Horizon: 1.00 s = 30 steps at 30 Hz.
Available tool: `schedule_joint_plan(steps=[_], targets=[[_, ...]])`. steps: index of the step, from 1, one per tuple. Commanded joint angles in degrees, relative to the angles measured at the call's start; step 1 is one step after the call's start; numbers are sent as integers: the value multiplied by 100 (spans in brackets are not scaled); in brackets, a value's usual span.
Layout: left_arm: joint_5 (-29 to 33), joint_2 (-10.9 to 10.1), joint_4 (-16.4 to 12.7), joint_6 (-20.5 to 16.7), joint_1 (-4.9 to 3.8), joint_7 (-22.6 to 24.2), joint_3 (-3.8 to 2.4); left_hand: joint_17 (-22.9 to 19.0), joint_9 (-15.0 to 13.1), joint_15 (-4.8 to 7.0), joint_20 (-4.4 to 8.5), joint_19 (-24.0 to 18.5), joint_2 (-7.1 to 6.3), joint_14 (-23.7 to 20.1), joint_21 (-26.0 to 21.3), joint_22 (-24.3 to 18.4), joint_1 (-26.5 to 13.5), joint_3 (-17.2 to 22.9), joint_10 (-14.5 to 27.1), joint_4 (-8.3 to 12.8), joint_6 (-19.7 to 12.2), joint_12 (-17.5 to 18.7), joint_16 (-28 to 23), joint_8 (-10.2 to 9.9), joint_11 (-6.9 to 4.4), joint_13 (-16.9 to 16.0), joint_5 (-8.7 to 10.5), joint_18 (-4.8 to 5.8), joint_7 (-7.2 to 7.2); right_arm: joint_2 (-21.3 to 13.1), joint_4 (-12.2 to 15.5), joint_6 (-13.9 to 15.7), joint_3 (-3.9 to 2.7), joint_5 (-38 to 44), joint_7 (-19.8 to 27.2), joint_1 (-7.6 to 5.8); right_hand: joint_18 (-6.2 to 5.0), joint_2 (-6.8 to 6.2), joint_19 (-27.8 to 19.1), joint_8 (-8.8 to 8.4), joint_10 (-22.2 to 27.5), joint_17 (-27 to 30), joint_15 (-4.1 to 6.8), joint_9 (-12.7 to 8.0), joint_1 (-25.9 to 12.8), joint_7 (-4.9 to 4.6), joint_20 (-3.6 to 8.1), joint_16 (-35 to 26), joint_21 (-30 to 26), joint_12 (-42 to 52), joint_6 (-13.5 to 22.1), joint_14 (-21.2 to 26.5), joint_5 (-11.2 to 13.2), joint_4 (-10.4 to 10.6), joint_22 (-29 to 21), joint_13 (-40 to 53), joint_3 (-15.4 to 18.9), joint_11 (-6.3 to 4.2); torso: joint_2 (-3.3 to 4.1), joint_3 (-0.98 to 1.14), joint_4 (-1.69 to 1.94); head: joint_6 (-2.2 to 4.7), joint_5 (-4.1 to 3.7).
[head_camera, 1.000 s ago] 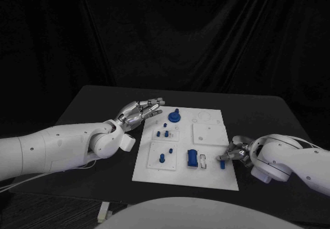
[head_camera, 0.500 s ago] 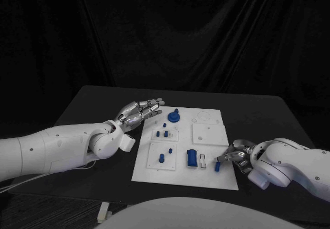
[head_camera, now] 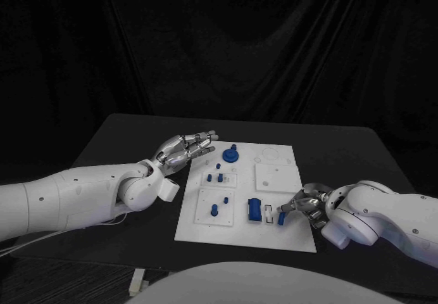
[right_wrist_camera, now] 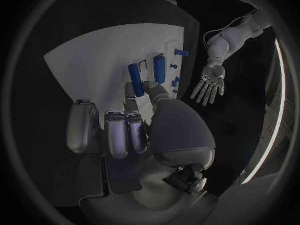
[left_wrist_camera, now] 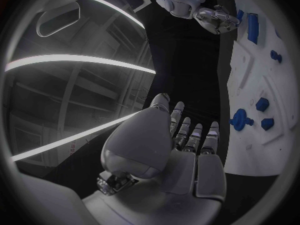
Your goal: Assemble the parts on the task board
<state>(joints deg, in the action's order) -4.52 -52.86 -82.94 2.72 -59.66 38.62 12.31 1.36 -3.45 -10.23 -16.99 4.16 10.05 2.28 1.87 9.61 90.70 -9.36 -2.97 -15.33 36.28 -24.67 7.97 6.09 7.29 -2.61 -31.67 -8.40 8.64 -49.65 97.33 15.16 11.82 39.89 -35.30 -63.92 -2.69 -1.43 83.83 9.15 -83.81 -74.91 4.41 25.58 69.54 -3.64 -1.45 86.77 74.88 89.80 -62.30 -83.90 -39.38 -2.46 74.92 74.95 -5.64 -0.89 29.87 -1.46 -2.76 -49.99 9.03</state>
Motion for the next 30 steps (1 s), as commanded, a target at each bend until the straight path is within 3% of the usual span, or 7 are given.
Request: schedule_joint_plan(steps=[1, 10, 17, 30], targets=[[2, 9, -10, 67, 7, 55, -5, 8, -8, 26, 15, 42, 0, -7, 40, -1, 42, 32, 12, 3, -2, -29, 22, 35, 49, -6, -20, 94, 38, 29, -14, 104, -1, -114, 15, -12, -77, 65, 10, 43, -619, -864, 39, 14, -3, 36, -12, -21, 1, 20, -17, -480, -11, -506, 1052, 1505, -529, -34, 2, 1, 4, -1, 5], [2, 17, -3, 79, 9, 43, -5, 8, -8, 26, 15, 42, 0, -7, 40, -1, 42, 32, 12, 3, -2, -29, 22, 35, 49, -6, -20, 94, 38, 229, -128, 4, -1, -119, 13, -23, -77, 65, 9, 60, -619, -860, 40, 22, -54, 36, -11, -22, 0, 20, -12, -480, 15, -516, 1052, 1505, -542, -34, 3, 2, 9, -1, -27], [2, 24, 4, 94, 10, 30, -5, 8, -8, 26, 15, 42, 0, -7, 40, -1, 42, 32, 12, 3, -2, -29, 22, 35, 49, -6, -20, 94, 38, 405, -302, -210, -1, -120, -43, -32, -79, 88, 6, 142, -619, -864, 53, 63, -228, 62, -1, -18, -8, 20, 34, -481, 412, -567, 1049, 1505, -578, -53, 0, -1, -2, -1, 12], [2, 32, 16, 119, 12, 13, -5, 9, -9, 27, 15, 44, -1, -6, 41, -1, 50, 38, 10, 7, 10, -31, 26, 40, 57, -5, -22, 97, 46, 574, -472, -403, -1, -123, -74, -34, -79, 117, 7, 183, -619, -866, 57, 78, -334, 68, 3, -16, -8, 20, 77, -481, 642, -568, 1049, 1505, -580, -57, 4, 0, 4, -1, 7]])
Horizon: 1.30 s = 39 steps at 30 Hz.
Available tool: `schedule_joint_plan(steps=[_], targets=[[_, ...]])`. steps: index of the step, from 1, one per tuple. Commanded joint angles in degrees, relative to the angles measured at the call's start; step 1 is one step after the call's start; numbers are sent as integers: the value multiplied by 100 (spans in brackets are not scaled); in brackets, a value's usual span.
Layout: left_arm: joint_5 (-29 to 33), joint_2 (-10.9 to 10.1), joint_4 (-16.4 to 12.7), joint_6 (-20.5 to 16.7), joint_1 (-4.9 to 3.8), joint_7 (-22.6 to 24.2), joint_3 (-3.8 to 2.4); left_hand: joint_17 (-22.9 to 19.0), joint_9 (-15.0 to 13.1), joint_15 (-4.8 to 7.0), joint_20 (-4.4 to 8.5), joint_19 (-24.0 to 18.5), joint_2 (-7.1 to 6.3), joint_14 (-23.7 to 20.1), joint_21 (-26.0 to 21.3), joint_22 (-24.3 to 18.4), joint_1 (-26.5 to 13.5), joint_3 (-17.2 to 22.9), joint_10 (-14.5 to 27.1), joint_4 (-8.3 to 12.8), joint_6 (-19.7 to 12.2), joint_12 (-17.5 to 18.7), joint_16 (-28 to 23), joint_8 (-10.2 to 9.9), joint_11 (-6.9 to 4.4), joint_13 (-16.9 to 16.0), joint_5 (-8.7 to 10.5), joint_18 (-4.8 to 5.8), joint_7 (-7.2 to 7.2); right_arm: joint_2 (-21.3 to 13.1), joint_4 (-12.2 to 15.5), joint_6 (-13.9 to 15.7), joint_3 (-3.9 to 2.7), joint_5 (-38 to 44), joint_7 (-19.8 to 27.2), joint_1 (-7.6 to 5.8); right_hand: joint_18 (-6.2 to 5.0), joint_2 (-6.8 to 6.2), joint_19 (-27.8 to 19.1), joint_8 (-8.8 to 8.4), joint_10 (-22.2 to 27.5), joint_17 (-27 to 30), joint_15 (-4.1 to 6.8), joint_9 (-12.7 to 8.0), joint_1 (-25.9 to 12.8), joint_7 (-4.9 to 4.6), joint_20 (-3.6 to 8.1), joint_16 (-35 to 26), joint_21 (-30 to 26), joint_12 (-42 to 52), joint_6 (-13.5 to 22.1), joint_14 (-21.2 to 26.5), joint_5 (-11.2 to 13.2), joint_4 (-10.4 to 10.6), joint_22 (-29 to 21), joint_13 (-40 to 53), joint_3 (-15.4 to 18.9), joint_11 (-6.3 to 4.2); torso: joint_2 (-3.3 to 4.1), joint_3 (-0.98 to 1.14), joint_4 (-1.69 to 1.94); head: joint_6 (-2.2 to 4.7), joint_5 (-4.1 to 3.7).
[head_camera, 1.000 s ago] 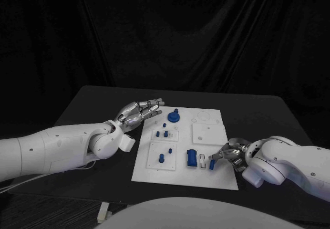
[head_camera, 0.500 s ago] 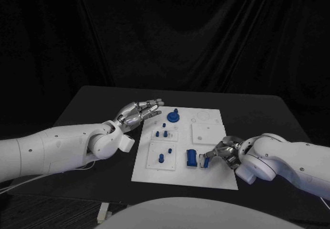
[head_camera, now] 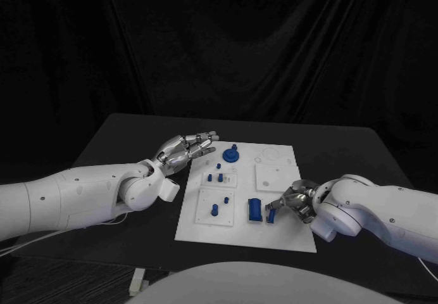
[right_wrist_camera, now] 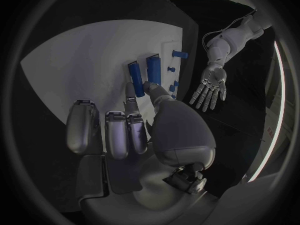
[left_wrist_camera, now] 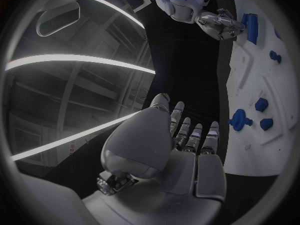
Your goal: Assemble the parts on the task board
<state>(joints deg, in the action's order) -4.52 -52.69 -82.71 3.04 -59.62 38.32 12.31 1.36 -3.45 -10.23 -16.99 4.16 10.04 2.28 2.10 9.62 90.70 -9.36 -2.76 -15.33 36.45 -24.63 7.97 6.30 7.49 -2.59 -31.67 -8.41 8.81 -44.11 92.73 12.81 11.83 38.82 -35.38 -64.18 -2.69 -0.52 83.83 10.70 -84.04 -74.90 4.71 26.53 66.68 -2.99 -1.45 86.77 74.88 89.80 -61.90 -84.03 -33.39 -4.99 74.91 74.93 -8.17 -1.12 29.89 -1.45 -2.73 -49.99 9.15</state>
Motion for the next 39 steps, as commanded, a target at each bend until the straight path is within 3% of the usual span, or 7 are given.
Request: schedule_joint_plan(steps=[1, 6, 7, 24, 30, 35, 39], targets=[[2, 16, -6, 89, 8, 41, -6, 9, -9, 27, 15, 44, -1, -5, 18, -1, 50, 39, -11, 7, -7, -35, 26, 19, 36, -7, -22, 97, 29, 28, -20, -187, -2, -15, -67, -8, -79, 27, 5, 29, -596, -859, 28, -17, -49, 4, 3, -19, -12, 20, 39, -467, 51, -317, 1049, 1507, -329, -34, 2, 0, 1, -1, -3], [2, 19, -6, 97, 9, 35, -6, 9, -10, 25, 14, 45, 1, -4, 18, 0, 54, 43, -12, 9, 1, -38, 29, 22, 39, -7, -24, 99, 32, 61, -51, -312, -2, 90, -79, -8, -84, 37, -4, 41, -596, -853, 25, -17, -77, -2, 2, -22, -37, 20, 95, -466, 265, -343, 1041, 1507, -334, -30, -1, -1, -1, -1, 5], [2, 19, -6, 97, 9, 34, -6, 10, -12, 24, 14, 47, 2, -4, 19, 1, 57, 46, -12, 11, 24, -35, 30, 27, 41, -6, -25, 100, 35, 66, -55, -341, -2, 125, -82, -8, -86, 38, -10, 47, -596, -849, 22, -20, -112, -7, -3, -24, -51, 20, 125, -465, 485, -341, 1037, 1507, -316, -25, -2, -1, -1, -1, 5], [2, 20, -2, 120, 12, 18, -6, 10, -14, 19, 14, 47, 0, -2, 19, -2, 63, 50, -12, 15, 36, -33, 32, 33, 45, -6, -26, 103, 39, 91, -67, -444, -2, 310, -92, -7, -91, -108, -13, 120, -596, -835, -15, -63, -465, -50, -37, -26, -87, 20, 252, -463, 2170, 19, 1030, 1507, 116, 16, 0, -1, -2, -1, -2], [2, 19, -2, 126, 13, 14, -6, 10, -14, 19, 14, 47, 0, -2, 19, -2, 63, 50, -12, 15, 36, -33, 32, 33, 45, -6, -26, 103, 39, 88, -70, -435, -2, 340, -90, -7, -93, -332, -11, 197, -596, -843, -21, -43, -613, -51, -45, -19, -98, 20, 296, -464, 2950, 511, 1029, 1507, 431, 24, 1, 0, -2, -1, 7], [2, 20, 0, 133, 14, 9, -6, 10, -14, 19, 14, 47, 0, -2, 19, -2, 63, 50, -12, 15, 36, -33, 32, 33, 45, -6, -26, 103, 39, 74, -67, -405, -2, 353, -86, -7, -93, -582, -13, 270, -596, -853, -18, -13, -585, -53, -38, -11, -108, 20, 383, -466, 3044, 1190, 1030, 1507, 766, 19, 0, -2, -5, -1, 15], [2, 20, -2, 139, 15, 8, -6, 10, -14, 19, 14, 47, 0, -2, 19, -2, 63, 50, -12, 15, 36, -33, 32, 33, 45, -6, -26, 103, 39, 48, -53, -325, -2, 371, -78, -7, -95, -621, -19, 288, -596, -855, -20, -4, -637, -56, -39, -9, -119, 20, 417, -466, 3052, 1437, 1027, 1507, 947, 24, -1, -2, -3, -1, 18]])
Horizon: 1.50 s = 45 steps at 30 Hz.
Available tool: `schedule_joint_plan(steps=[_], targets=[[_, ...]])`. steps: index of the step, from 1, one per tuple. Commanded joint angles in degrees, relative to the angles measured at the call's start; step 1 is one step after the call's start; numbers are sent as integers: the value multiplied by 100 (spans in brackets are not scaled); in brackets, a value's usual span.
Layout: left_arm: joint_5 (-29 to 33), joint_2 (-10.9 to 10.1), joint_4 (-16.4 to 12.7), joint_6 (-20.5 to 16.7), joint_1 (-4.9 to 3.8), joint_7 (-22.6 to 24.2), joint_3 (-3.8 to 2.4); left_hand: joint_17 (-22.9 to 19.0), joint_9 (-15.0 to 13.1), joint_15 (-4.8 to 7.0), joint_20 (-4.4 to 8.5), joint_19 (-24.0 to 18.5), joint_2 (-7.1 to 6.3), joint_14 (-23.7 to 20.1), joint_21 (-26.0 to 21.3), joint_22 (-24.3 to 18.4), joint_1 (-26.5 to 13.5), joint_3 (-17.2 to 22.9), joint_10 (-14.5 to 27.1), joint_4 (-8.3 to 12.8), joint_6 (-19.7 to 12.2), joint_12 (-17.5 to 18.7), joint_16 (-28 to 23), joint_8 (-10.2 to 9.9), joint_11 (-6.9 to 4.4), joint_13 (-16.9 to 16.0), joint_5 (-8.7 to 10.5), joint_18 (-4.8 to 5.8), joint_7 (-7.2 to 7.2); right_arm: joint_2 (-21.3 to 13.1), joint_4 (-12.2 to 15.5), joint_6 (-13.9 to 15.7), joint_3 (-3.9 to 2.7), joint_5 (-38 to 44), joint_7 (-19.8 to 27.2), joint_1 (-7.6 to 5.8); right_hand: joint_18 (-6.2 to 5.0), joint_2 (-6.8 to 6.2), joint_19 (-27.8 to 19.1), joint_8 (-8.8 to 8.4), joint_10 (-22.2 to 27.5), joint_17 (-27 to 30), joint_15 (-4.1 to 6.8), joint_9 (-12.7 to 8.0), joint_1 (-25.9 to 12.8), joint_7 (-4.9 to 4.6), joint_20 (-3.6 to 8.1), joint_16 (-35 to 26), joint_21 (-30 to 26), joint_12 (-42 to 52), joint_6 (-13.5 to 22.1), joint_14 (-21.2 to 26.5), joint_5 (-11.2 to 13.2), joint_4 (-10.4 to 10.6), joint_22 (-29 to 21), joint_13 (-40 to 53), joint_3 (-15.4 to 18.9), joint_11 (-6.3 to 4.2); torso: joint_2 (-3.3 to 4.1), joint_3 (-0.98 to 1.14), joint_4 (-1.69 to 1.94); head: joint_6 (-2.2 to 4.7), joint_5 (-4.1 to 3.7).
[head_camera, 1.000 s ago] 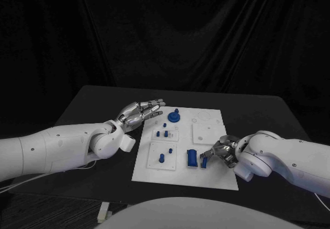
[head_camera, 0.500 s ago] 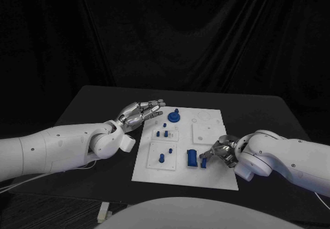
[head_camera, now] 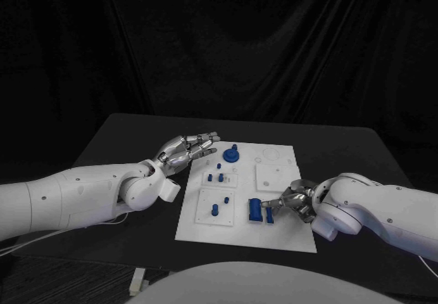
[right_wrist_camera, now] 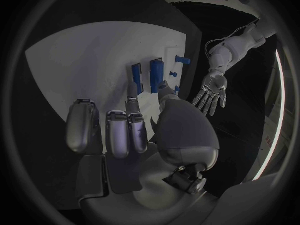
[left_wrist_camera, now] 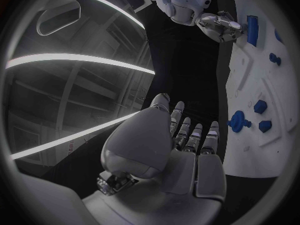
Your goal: Assemble the parts on the task board
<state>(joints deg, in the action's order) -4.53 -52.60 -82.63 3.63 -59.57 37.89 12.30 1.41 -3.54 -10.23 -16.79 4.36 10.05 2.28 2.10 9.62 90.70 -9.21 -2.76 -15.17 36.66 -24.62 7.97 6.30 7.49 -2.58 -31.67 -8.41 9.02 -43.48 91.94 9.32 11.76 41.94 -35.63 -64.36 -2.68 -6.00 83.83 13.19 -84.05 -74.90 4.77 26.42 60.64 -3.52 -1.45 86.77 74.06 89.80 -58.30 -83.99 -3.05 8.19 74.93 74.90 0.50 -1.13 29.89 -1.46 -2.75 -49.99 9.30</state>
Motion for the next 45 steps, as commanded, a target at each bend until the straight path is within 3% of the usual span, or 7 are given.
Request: schedule_joint_plan(steps=[1, 9, 24, 29, 35, 41, 45], targets=[[3, 9, -13, 81, 9, 51, -4, 6, -7, 13, -6, 28, -2, 0, 19, -2, 69, 39, -13, 2, 30, -35, 37, 40, 48, -7, -27, 106, 21, -33, 40, 88, 5, 89, -49, 11, -95, -87, -19, 45, -595, -853, -28, 10, -30, -6, -38, -10, -36, 20, 65, -469, 19, 186, 1024, 1510, 126, 21, -1, -1, -1, -1, 6], [3, -28, -49, 44, 10, 119, -4, 12, -9, 1, -6, 44, -3, 15, 27, 20, 84, 51, -16, 12, 47, -42, 69, 49, 46, -8, -36, 110, 21, -374, 338, 975, 4, 231, 482, -27, -80, -132, 14, 178, -595, -1065, -29, 76, -687, -1, -41, 103, 45, 20, 134, -513, -1, 885, 1049, 1510, 977, 25, 2, 0, 1, -1, 19], [3, -57, -88, -54, 10, 389, -4, 22, -18, 35, 4, 95, -14, 69, 51, 73, 112, 89, -80, 19, 144, -164, 140, 97, 67, -21, -61, 113, 31, -1022, 925, 1855, 7, 910, 2539, 0, 49, 1381, 231, -181, -595, -1235, -186, -486, -1698, -198, -175, 208, 691, 20, 580, -547, 14, 858, 1218, 1510, 1452, 200, 2, 2, 3, -1, 17], [-239, -86, -150, -243, 10, 626, -5, 19, -23, 133, 50, 119, -3, 77, 63, 88, -84, 52, -208, -153, 283, -323, 144, 164, 54, -31, -272, -1, 10, -1192, 984, 2359, 7, 732, 3762, 49, -529, 1546, -1390, -283, 531, 1793, -238, -789, -1404, -228, -267, -1737, -2243, -1374, 496, 642, -25, 836, 217, 68, 1775, 247, -3, 0, 1, -1, 19], [-478, -127, -244, -558, 9, 869, -6, -4, -1, 355, 228, -51, 128, -16, -15, -129, -958, -282, -295, -174, 253, -314, 0, 164, -98, -24, -53, -199, -114, -1440, 1043, 2351, 7, -784, 5848, 68, -262, 1155, -4596, -804, 5187, 5483, -1545, -1303, -631, -120, -1067, -6740, -6466, -6875, 1197, 4733, -21, 834, -2236, -3979, 1870, 1376, 3, 3, 6, -1, -18], [-542, -116, -287, -860, 7, 951, -7, -66, 45, 689, 438, -283, 96, -196, -117, -480, -1440, -502, -136, -166, -294, 52, -394, -80, -378, 4, -176, -187, -352, -1570, 944, 1974, 7, -1537, 6763, 74, -150, 102, -8381, -1062, 7896, 7404, -707, -2160, -647, 1246, -983, -8644, -7400, -8495, 3933, 8326, -46, 873, -7432, -6203, 817, -214, -1, 3, 1, -1, -121], [-555, -64, -261, -896, 8, 925, -7, -79, 56, 727, 472, -302, 106, -212, -119, -513, -1363, -410, -64, -160, -426, 171, -478, -185, -445, 13, -509, -186, -411, -1610, 872, 1893, 8, -1684, 6982, 97, -200, 60, -8383, -1126, 8135, 7490, -589, -2296, -528, 1338, -867, -8677, -7406, -8595, 4222, 8399, -12, 893, -7493, -6620, 764, -465, -18, 14, 0, -1, -210]])
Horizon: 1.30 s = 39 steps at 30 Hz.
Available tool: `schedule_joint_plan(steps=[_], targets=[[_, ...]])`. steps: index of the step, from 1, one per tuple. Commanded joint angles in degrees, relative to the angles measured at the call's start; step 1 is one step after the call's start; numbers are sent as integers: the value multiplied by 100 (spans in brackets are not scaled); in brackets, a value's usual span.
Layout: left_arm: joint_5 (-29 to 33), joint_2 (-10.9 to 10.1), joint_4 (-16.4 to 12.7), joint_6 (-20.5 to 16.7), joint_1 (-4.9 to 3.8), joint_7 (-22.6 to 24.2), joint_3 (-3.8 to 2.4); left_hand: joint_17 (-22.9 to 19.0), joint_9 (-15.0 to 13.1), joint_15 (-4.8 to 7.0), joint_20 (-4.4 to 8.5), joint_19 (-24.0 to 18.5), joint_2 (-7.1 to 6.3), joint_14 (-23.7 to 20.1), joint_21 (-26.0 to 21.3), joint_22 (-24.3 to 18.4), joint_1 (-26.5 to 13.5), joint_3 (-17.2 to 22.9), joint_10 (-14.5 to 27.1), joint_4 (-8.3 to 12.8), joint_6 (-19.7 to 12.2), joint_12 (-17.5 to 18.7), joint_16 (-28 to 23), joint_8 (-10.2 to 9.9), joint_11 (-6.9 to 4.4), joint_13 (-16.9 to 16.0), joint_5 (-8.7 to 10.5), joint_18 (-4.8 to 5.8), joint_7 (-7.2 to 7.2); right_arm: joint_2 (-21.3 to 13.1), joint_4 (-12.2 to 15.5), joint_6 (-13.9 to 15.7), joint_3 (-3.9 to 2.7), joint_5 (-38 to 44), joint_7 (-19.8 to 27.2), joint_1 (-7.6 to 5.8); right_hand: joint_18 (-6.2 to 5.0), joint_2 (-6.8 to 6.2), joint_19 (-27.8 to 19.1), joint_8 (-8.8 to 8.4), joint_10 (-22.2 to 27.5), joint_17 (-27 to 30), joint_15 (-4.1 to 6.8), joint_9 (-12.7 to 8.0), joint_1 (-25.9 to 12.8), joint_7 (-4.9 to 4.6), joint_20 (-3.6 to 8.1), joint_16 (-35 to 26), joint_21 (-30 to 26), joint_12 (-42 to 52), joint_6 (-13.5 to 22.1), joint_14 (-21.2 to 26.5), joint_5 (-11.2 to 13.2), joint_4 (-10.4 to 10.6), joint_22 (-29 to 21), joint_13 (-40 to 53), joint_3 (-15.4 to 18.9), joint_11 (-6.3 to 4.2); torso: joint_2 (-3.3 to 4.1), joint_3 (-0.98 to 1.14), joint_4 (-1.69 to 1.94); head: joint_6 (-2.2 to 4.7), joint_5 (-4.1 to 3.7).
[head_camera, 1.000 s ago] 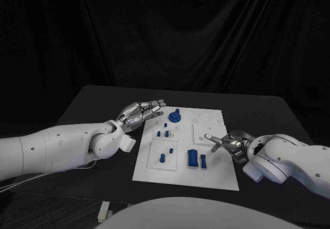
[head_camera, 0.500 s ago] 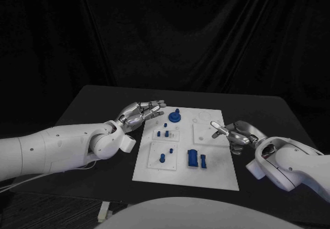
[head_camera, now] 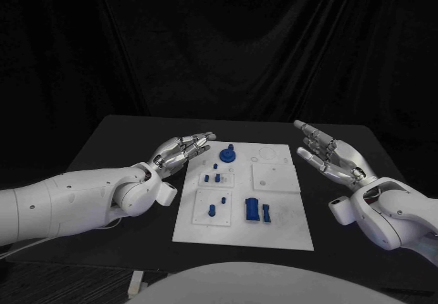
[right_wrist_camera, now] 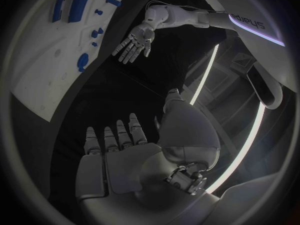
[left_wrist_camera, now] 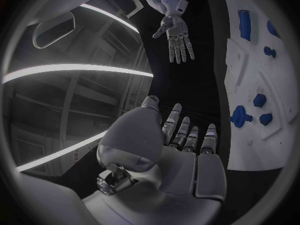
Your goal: Assemble the parts on the task board
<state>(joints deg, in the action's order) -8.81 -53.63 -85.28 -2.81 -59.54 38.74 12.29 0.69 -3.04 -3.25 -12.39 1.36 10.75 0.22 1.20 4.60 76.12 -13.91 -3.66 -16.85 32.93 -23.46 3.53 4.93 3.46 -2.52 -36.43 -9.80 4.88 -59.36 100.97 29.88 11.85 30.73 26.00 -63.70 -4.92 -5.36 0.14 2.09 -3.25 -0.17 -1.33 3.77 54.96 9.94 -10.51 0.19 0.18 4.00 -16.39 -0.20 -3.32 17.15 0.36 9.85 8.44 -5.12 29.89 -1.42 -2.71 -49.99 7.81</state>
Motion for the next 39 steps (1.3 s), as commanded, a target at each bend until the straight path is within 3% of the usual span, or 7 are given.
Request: schedule_joint_plan(steps=[1, 3, 6, 7, 24, 27, 39], targets=[[-127, 48, 10, -253, 5, 834, -6, -8, 6, 30, 31, -2, 40, -7, -28, -10, 114, 72, 28, 12, -53, 57, -37, -52, -39, 7, -25, -47, -1, -28, -41, -171, -1, -578, 845, 35, 5, -1, -14, -18, 80, 17, 11, -47, 52, -5, 62, -19, -18, -25, 41, 20, 15, -3, -36, -176, -31, -64, -22, 10, -10, -1, -67], [-130, 71, 25, -252, 5, 816, -6, -9, 8, 14, 13, -5, 45, -7, -27, -18, 343, 174, 58, 10, -68, 94, -47, -90, -36, 10, 134, -46, -1, -37, -83, -191, -1, -617, 923, 48, -36, 20, -14, -17, 117, 17, 52, -73, 86, -24, 117, -19, -18, -29, 30, 20, 19, -4, -36, -273, -40, -139, -46, 8, -51, -1, -49], [-34, 51, 18, -102, 0, -4, -5, -69, 304, 325, 389, -136, -309, -22, -120, -460, -2212, 563, 366, 549, -1097, 815, -353, -493, -346, 252, 1256, 295, -488, -9, -61, -35, -9, -254, 346, 31, 492, 536, -14, -209, 325, 17, 133, -377, -2510, -490, 562, -19, -18, -400, 807, 20, 332, -834, -36, -985, -414, 512, -12, 5, -6, 11, -52], [-23, 61, 13, -148, -1, -14, -19, -69, 304, 325, 429, -136, -345, -22, -120, -460, -2460, 607, 366, 593, -1201, 887, -353, -493, -346, 252, 1369, 294, -488, 15, -78, -11, -28, -300, 347, 36, 492, 536, -14, -209, 325, 17, 133, -377, -3141, -994, 1051, -19, -18, -400, 977, 20, 332, -1017, -36, -985, -844, 512, -10, 7, -2, 34, -63], [486, 530, -258, -2392, -35, -510, -701, -69, 304, 325, 818, -136, -1075, -22, -120, -460, -5006, 1391, 366, 1123, -2235, 1608, -353, -493, -346, 252, 2493, 526, -488, 1115, -854, 1076, -905, -2402, 371, 277, 492, 536, -14, -209, 325, 17, 133, -377, -5496, -994, 1051, -19, -18, -400, 1639, 20, 332, -1715, -36, -985, -844, 512, 89, 103, 193, 1122, -574], [626, 659, -332, -3007, -45, -646, -887, -69, 304, 325, 1239, -136, -1075, -22, -120, -460, -5344, 1391, 366, 1200, -2372, 1703, -353, -493, -346, 252, 2643, 980, -488, 1306, -988, 1264, -1057, -2765, 376, 318, 492, 536, -14, -209, 325, 17, 133, -377, -5496, -994, 1051, -19, -18, -400, 1639, 20, 332, -1715, -36, -985, -844, 512, 109, 122, 231, 1335, -674], [880, 892, -466, -4123, -62, -893, -1226, -69, 304, 325, 1239, -136, -1075, -22, -120, -460, -6230, 1391, 366, 1685, -2733, 2346, -353, -493, -346, 252, 3034, 980, -488, 1467, -1101, 1423, -1185, -3073, 379, 354, 492, 536, -14, -209, 325, 17, 133, -377, -5496, -994, 1051, -19, -18, -400, 1639, 20, 332, -1715, -36, -985, -844, 512, 129, 142, 271, 1561, -781]])
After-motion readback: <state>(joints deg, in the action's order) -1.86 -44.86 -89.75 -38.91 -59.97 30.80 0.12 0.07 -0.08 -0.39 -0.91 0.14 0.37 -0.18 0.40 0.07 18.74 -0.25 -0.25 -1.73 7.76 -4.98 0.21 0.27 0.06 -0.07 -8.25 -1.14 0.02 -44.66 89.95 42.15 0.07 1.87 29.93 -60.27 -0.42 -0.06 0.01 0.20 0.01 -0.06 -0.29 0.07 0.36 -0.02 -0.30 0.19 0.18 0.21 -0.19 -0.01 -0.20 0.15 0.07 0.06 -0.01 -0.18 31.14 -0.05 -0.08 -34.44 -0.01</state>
